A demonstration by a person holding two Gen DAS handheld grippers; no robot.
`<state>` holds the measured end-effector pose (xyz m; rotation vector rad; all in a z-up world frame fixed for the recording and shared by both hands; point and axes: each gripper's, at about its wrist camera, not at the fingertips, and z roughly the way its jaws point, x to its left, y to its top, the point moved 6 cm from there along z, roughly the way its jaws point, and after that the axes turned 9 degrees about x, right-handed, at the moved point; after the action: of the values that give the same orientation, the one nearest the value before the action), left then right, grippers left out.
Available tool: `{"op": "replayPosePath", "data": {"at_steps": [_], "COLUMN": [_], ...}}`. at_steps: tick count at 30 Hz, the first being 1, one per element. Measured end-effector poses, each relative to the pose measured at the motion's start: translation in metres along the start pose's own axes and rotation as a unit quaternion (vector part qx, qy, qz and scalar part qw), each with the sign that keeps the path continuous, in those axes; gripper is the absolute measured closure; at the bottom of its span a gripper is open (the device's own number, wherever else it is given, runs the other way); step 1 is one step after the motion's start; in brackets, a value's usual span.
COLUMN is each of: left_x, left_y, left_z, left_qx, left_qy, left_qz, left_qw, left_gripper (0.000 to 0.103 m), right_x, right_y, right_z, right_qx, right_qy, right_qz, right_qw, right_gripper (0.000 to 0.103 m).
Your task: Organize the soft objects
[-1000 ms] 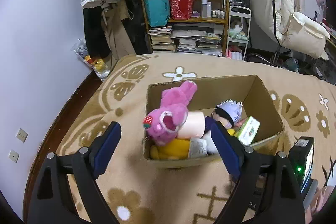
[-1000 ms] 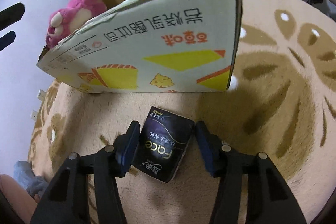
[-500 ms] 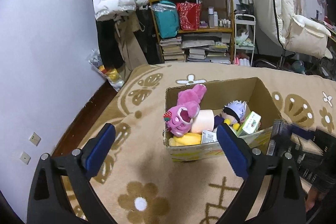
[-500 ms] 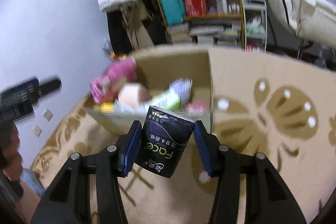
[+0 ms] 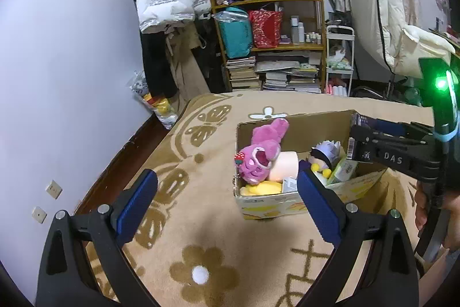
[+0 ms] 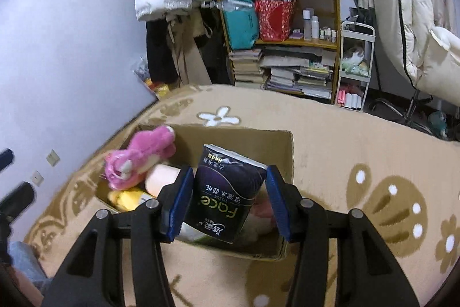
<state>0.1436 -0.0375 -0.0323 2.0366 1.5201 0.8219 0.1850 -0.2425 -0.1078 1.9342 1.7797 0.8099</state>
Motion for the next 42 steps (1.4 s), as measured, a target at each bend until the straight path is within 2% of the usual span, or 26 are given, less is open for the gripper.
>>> {"op": "replayPosePath", "data": {"at_steps": [6, 9, 13, 15, 18, 30, 35, 42], "left_x": [0.014, 0.022, 0.031, 0.034, 0.039, 0.032, 0.028, 0.018], "left_y": [0.0, -0.006, -0.014, -0.018, -0.021, -0.041, -0.053, -0.058], "left_z": [-0.009, -0.017, -0.03, -0.038, -0.05, -0.087, -0.095, -0.097], "left_qx": [-0.008, -0.014, -0.026, -0.036, -0.054, -0.084, -0.109, -0.111], "left_qy": [0.0, 0.001, 0.013, 0.014, 0.017, 0.016, 0.004, 0.003], "left_qz": [-0.036, -0.05, -0.061, -0.069, -0.085, -0.064, -0.058, -0.04], "left_qw": [0.9993, 0.9986, 0.9977, 0.9969, 0.9948, 0.9943, 0.9923, 0.993], "left_gripper": [0.006, 0.006, 0.004, 0.0, 0.0, 0.0, 0.0, 0.0], "right_x": [-0.007, -0.007, -0.002, 0.0, 0.002, 0.001, -0.001, -0.011], "right_y": [0.004, 0.004, 0.004, 0.002, -0.003, -0.031, -0.045, -0.068], "right_z": [0.006, -0.001, -0.022, -0.035, -0.058, -0.137, -0.151, -0.159], "right_qx": [0.006, 0.001, -0.017, -0.03, -0.052, -0.117, -0.131, -0.141], "right_qy": [-0.001, 0.005, 0.011, 0.013, 0.016, 0.007, 0.008, 0.013], "right_qz": [0.0, 0.003, -0.004, -0.004, -0.001, 0.006, 0.001, 0.013], "right_qw": [1.0, 1.0, 1.0, 0.999, 0.999, 0.993, 0.991, 0.99], "right_gripper": [0.045, 0.026, 0.01, 0.007, 0.001, 0.0, 0.0, 0.0]}}
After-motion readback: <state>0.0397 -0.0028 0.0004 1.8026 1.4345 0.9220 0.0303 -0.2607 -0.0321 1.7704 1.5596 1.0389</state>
